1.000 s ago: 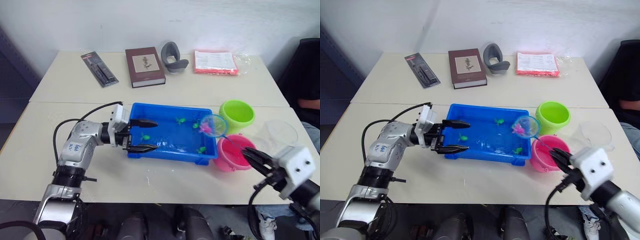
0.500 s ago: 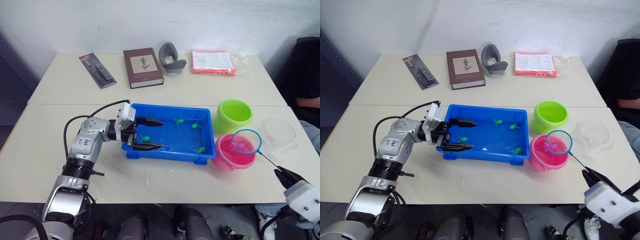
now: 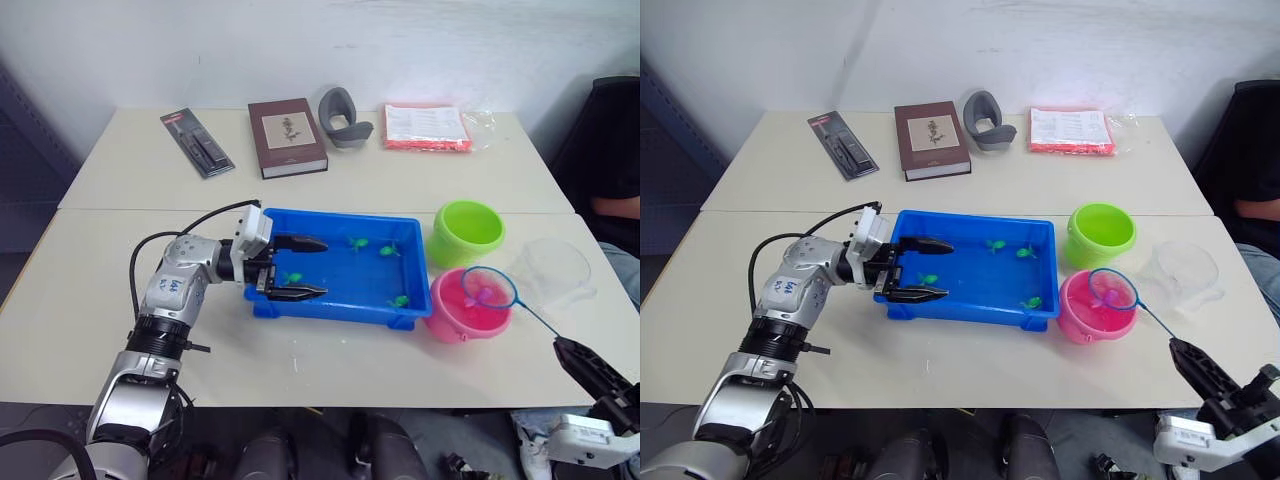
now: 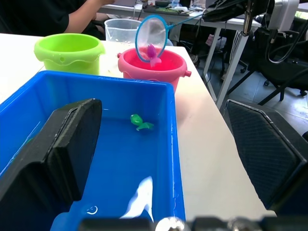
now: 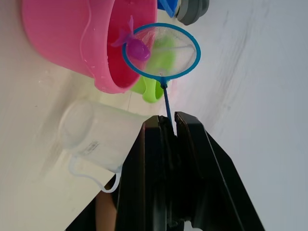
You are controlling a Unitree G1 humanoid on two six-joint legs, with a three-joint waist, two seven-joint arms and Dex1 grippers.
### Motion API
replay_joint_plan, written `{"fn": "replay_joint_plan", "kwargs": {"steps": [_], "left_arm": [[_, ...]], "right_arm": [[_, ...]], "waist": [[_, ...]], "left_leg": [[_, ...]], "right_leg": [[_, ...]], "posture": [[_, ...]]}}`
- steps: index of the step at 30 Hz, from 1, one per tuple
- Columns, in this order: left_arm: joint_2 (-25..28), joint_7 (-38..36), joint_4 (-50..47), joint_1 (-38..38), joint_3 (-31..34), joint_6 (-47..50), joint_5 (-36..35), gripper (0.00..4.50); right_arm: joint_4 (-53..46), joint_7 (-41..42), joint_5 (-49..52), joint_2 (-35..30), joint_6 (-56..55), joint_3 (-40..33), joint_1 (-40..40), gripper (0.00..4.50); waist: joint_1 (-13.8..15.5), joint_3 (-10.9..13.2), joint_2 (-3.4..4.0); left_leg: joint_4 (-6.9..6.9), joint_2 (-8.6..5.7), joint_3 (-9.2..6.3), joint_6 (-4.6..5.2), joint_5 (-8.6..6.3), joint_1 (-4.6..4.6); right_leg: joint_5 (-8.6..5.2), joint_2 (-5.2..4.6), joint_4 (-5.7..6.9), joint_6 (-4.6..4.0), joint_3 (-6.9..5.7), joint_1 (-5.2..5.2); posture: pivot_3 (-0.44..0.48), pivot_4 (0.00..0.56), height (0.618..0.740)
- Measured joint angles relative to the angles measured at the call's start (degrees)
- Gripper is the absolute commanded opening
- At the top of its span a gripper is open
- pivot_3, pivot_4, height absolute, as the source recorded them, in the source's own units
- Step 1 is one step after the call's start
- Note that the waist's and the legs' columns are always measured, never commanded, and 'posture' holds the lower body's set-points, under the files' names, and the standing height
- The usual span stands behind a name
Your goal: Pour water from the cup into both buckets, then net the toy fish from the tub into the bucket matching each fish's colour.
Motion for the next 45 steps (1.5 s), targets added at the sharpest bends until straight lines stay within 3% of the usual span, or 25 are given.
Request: {"fn": "replay_joint_plan", "kwargs": {"steps": [27, 31, 33, 38, 42, 45], "left_arm": [[-1.1, 0.3, 2.3, -0.4, 0.3, -2.1, 0.7, 4.44], [-1.1, 0.3, 2.3, -0.5, 0.4, -2.2, 0.8, 4.44], [-0.4, 0.1, 2.5, -0.5, 0.7, -2.2, 0.8, 4.44], [1.9, -0.9, 3.2, -0.7, 1.1, -3.0, 1.0, 4.44], [4.3, -1.1, 4.7, -0.6, 2.5, -3.5, 1.3, 4.44], [4.9, -1.2, 4.7, -0.5, 2.9, -3.8, 1.4, 4.44]], "right_arm": [[-2.4, -0.4, 1.2, 2.0, 0.9, -1.5, 0.8, 0.00], [-3.7, 2.4, 7.6, 1.6, 3.8, -1.1, -0.1, 0.00], [-5.1, 7.0, 17.6, -1.5, 9.8, 0.8, -1.8, 0.00], [-14.9, 22.4, 42.9, -16.3, 30.2, 10.2, -9.6, 0.00], [-15.8, 31.4, 47.4, -27.9, 45.2, 16.7, -17.8, 0.00], [-14.2, 34.6, 46.3, -33.8, 50.3, 21.9, -25.3, 0.00]], "waist": [[-0.2, 0.0, 0.01], [-0.5, 0.0, 0.01], [-0.7, 0.0, 0.00], [-1.2, 0.0, 0.00], [-0.9, 0.0, -0.02], [-0.3, 0.0, -0.03]], "left_leg": [[0.00, 0.00, -0.10, 0.01, 0.00, 0.01], [0.01, 0.01, -0.10, 0.02, 0.00, 0.01], [0.05, 0.01, -0.12, 0.06, -0.02, 0.04], [0.05, 0.06, -0.29, 0.10, -0.02, 0.09], [0.10, -0.02, -0.34, 0.21, -0.05, -0.02], [0.15, -0.05, -0.33, 0.29, -0.09, -0.09]], "right_leg": [[-0.03, -0.04, 0.01, -0.05, -0.05, 0.05], [-0.03, -0.04, 0.02, -0.05, -0.05, 0.05], [-0.02, -0.07, 0.04, -0.04, -0.05, 0.10], [-0.05, -0.11, 0.15, -0.11, -0.16, 0.10], [-0.04, -0.23, 0.12, -0.10, -0.26, 0.09], [-0.01, -0.28, 0.03, -0.03, -0.29, 0.10]], "posture": [[0.000, 0.150, 0.740], [0.000, 0.150, 0.740], [0.000, 0.150, 0.740], [0.000, 0.150, 0.740], [0.000, 0.150, 0.740], [0.000, 0.150, 0.740]]}}
